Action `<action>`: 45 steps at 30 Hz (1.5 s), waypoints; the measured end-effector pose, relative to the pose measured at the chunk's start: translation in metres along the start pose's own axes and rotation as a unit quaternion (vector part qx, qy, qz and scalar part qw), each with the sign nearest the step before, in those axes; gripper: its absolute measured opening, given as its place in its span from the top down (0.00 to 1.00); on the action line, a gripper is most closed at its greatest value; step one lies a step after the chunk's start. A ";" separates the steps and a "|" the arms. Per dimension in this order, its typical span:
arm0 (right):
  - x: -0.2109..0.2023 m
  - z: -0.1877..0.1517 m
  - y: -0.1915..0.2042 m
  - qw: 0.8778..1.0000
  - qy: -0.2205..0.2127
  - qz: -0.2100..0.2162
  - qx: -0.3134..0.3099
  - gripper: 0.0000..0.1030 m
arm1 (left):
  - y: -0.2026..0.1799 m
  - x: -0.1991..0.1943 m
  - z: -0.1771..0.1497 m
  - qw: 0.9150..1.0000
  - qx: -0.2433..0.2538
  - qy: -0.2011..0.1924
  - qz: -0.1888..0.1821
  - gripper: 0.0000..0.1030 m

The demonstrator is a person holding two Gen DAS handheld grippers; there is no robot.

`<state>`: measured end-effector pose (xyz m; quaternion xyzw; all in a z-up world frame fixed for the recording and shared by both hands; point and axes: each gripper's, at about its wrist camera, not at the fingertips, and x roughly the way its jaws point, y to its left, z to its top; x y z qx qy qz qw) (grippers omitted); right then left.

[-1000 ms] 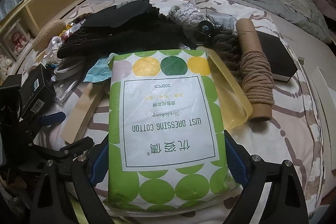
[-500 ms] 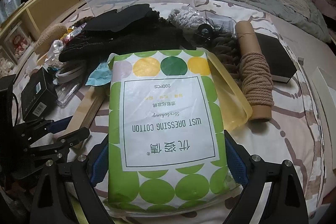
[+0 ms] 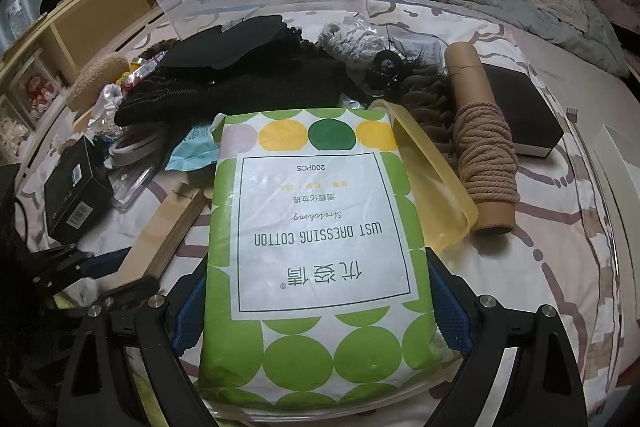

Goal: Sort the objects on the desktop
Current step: 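Grasp the wooden strip with the left tool and lift it, then carry the wooden strip and green bag with both tools toward the clear bin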

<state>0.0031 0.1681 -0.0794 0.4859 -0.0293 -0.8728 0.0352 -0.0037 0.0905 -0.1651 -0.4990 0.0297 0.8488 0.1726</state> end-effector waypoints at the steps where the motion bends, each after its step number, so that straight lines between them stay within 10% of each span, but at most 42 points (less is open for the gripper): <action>1: 0.002 0.000 0.001 1.000 0.004 -0.001 -0.002 0.10 | 0.001 0.000 0.000 1.000 -0.001 0.000 0.000 0.64; 12: 0.016 -0.004 0.008 0.999 0.027 -0.022 -0.019 0.09 | 0.002 0.017 0.013 1.000 -0.027 0.001 0.001 0.45; 19: 0.022 -0.001 0.012 0.999 0.019 -0.041 -0.029 0.09 | 0.014 0.014 0.014 0.999 -0.041 0.000 0.008 0.67; 45: -0.039 -0.003 0.008 0.998 -0.045 0.021 0.045 0.12 | 0.026 -0.061 0.011 0.997 -0.057 -0.058 -0.018 0.68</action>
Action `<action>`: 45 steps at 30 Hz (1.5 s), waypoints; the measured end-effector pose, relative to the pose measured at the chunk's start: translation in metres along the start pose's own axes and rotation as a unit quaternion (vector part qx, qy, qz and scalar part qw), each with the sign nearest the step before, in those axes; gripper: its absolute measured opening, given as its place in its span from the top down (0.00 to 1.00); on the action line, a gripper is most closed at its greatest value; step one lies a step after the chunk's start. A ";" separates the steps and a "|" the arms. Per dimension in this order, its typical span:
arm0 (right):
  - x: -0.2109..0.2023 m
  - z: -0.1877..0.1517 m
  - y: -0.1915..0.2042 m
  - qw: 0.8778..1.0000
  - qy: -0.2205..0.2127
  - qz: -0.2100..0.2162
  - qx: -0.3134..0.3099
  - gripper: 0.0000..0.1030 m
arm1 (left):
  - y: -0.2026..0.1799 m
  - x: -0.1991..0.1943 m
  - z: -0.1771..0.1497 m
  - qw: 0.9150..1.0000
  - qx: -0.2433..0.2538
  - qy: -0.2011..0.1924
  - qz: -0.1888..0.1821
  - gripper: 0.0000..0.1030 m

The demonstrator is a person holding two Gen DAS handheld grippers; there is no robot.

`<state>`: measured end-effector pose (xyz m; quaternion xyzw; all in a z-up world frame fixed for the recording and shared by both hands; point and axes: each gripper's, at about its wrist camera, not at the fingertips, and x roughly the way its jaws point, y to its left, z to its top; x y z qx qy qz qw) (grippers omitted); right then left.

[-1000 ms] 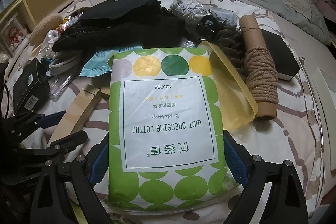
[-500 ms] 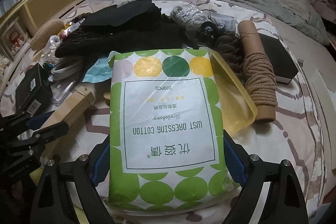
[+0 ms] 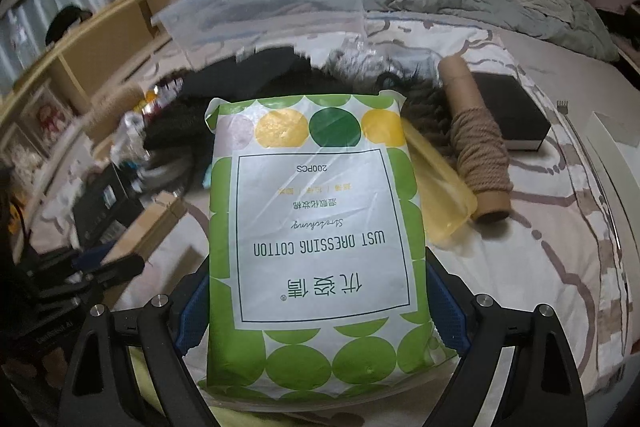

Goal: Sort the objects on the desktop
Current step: 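Carry the wooden strip and green bag with both tools toward the clear bin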

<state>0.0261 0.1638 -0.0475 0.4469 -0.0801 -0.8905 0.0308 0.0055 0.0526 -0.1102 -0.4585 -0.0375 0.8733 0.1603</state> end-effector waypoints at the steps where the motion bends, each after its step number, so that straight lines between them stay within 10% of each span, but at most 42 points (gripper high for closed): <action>1: -0.004 0.004 0.000 1.000 -0.004 0.002 0.002 0.12 | 0.000 -0.004 0.003 1.000 0.000 -0.003 -0.002 0.68; 32: -0.232 0.064 0.110 0.980 -0.194 0.040 -0.022 0.12 | -0.021 -0.273 0.086 0.977 0.056 -0.206 0.006 0.68; 45: -0.251 0.112 0.104 0.973 -0.222 0.054 -0.004 0.12 | -0.028 -0.275 0.135 0.967 0.042 -0.251 0.024 0.69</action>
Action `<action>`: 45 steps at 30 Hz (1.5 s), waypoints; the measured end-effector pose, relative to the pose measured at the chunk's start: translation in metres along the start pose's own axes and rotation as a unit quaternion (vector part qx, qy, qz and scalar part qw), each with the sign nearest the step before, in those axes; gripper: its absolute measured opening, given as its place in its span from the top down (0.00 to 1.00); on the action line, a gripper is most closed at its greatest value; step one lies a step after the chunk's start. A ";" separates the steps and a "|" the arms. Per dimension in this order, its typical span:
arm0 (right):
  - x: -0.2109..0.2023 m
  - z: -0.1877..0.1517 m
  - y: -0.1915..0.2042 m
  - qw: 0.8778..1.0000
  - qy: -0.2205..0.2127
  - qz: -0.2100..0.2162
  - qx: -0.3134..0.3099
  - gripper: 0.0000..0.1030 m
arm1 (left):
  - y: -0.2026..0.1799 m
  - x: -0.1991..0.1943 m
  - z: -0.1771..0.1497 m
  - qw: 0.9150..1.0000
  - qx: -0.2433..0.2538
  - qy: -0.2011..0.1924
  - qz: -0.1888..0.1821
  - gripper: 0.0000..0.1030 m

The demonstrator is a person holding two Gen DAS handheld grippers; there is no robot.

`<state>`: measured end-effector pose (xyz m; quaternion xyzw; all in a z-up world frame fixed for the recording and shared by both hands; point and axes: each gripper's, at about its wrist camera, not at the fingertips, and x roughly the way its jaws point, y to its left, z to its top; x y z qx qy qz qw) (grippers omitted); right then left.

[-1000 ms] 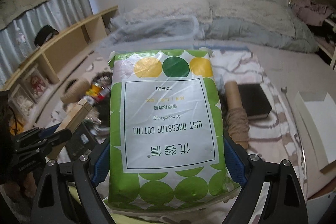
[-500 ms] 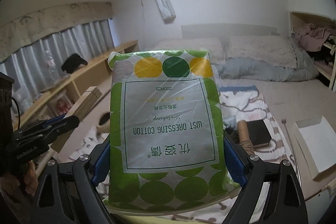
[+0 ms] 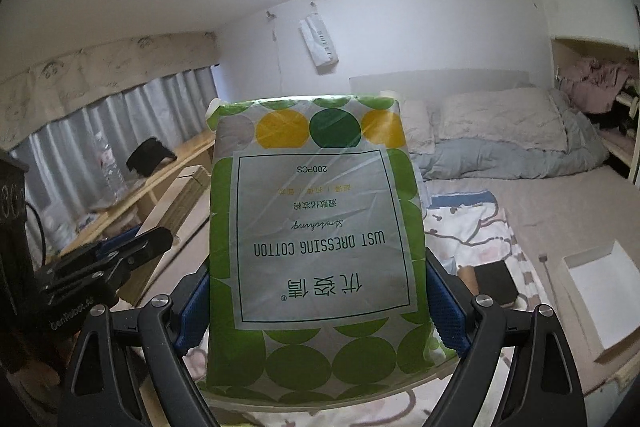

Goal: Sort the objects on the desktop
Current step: 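Carry the wooden strip and green bag with both tools toward the clear bin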

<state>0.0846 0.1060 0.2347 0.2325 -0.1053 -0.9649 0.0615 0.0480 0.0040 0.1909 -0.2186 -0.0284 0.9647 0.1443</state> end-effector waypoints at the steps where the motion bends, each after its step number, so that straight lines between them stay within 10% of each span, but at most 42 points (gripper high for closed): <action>1: 0.006 0.004 -0.005 1.000 -0.002 0.003 0.007 0.12 | 0.001 0.007 0.003 1.000 -0.004 -0.002 0.001 0.69; 29: 0.352 0.078 -0.113 0.995 0.088 -0.033 0.044 0.12 | 0.071 0.373 0.070 0.996 -0.068 0.062 0.020 0.68; 45: 0.441 0.035 -0.111 0.982 0.147 -0.119 0.017 0.16 | 0.107 0.452 0.002 0.982 -0.099 0.148 0.064 0.69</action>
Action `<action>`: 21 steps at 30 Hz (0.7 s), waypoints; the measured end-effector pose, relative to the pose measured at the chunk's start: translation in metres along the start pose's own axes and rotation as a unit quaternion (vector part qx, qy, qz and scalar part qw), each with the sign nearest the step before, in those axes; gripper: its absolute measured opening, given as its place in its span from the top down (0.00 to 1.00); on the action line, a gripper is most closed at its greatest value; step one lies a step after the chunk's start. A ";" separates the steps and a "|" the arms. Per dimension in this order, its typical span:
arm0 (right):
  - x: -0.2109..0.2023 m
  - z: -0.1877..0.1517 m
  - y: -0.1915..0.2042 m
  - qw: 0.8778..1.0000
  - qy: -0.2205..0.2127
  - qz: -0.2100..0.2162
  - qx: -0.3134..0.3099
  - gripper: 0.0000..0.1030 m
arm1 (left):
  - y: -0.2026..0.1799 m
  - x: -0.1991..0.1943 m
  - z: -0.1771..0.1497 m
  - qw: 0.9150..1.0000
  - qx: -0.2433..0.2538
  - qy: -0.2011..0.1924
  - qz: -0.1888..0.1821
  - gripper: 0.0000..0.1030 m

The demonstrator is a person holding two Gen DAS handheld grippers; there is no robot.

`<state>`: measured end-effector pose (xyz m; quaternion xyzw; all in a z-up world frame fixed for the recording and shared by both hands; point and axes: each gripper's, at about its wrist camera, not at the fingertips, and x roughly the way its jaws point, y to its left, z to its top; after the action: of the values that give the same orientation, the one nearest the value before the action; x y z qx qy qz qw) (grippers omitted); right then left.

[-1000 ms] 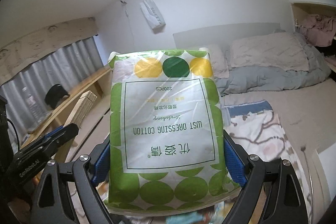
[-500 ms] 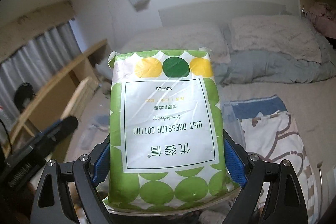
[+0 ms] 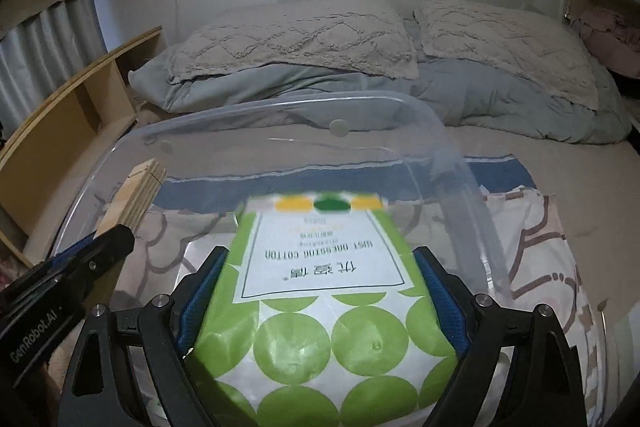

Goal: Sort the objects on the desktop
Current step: 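Carry the wooden strip and green bag with both tools toward the clear bin, then lower the green bag into the clear bin and open the right tool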

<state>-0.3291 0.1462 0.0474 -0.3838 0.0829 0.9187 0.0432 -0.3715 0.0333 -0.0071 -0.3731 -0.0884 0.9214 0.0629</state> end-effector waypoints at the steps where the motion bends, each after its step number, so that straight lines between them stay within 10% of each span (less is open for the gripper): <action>1: 0.003 0.001 0.000 1.000 0.000 0.003 0.003 0.17 | 0.000 0.000 -0.001 1.000 0.000 0.001 0.000 0.69; 5: 0.010 0.003 -0.001 1.000 0.001 -0.002 0.012 0.36 | 0.002 0.002 -0.004 1.000 0.001 0.007 0.003 0.69; 21: -0.028 -0.007 -0.011 0.998 0.016 0.053 -0.030 0.36 | 0.006 0.007 -0.008 1.000 0.004 0.022 0.001 0.69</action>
<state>-0.3028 0.1555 0.0616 -0.3944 0.0761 0.9156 -0.0189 -0.3708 0.0294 -0.0185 -0.3928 -0.0831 0.9135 0.0656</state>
